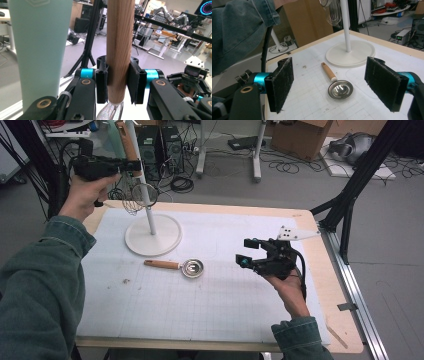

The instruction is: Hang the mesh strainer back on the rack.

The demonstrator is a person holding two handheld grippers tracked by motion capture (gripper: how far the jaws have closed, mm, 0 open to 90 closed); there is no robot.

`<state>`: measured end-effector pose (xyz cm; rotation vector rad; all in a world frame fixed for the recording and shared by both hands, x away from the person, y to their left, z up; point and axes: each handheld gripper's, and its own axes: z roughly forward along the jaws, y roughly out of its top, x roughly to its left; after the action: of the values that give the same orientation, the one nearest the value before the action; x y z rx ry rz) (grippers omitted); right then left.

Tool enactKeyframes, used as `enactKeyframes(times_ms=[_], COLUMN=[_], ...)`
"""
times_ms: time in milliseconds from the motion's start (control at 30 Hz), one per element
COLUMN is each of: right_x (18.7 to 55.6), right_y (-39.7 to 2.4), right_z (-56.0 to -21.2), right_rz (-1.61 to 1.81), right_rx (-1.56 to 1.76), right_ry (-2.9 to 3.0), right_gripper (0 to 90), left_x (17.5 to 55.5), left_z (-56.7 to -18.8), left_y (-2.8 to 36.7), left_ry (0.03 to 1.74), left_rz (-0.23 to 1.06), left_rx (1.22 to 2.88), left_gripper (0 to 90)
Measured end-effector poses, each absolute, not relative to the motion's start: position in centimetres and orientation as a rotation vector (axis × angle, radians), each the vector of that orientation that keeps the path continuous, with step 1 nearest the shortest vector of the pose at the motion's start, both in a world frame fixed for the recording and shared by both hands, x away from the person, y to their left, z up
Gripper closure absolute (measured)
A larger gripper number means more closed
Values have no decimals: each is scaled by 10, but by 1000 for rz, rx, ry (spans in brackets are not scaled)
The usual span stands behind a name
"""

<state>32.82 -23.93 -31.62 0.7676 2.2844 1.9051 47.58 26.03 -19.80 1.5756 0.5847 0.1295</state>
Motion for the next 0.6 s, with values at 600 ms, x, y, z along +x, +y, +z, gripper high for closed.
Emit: enactKeyframes(times_ms=[600], right_x=[328], right_y=[-238], right_z=[-316], right_rz=[1911], right_rx=[755], right_ry=[2279], right_gripper=[222], left_x=[460], left_z=[-199], left_y=[265], left_ry=[629], left_rz=[223], left_rx=[1583], left_gripper=[682])
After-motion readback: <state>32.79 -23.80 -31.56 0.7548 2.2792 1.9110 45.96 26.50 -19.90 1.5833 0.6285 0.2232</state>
